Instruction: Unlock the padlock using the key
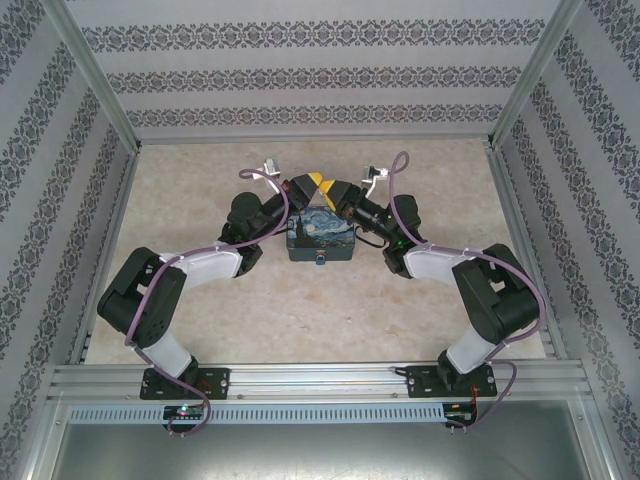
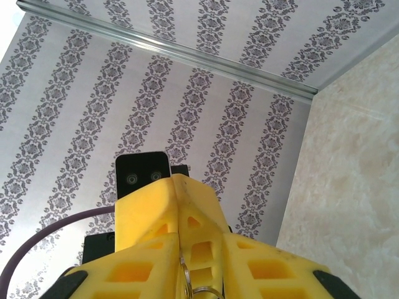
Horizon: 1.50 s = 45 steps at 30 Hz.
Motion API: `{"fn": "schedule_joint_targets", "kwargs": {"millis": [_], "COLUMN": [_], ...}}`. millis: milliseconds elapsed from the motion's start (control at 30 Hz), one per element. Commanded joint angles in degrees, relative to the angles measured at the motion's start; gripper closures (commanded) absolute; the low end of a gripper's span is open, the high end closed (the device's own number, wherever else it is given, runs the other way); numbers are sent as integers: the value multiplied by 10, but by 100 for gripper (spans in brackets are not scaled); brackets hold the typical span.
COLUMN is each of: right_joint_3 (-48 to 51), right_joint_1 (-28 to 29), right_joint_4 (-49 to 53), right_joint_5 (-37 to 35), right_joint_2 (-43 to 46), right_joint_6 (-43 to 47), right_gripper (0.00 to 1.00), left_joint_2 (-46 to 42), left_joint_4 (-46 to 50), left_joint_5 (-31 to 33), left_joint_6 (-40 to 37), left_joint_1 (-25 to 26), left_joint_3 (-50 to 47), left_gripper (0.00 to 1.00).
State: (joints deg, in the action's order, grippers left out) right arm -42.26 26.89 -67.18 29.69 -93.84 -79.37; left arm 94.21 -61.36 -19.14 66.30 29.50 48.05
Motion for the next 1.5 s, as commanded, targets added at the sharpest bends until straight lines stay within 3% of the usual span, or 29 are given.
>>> {"fn": "schedule_joint_targets", "kwargs": {"millis": [0,1033,1300,1467], "right_joint_3": [-13,11,14,19], "right_joint_1": [8,11,6,4], "right_joint_4": [-43,-79,-77,-76], "right_joint_5": [13,17,-1,-9], "right_joint_2": [-8,-26,-32,-37], "right_joint_6": [-4,-18,-23,-24], "right_gripper": [75,81,100,100], "left_joint_2": [8,7,-1,-12], "left_joint_4": [-37,-15,-36,-40], "left_joint_5": [6,9,17,18], "left_joint_6": [2,-2,8,10], "left_joint_1": [-6,-6,-6,-6], "left_joint_3": [-6,-6,-30,-40], "left_gripper": [100,100,100,100]}}
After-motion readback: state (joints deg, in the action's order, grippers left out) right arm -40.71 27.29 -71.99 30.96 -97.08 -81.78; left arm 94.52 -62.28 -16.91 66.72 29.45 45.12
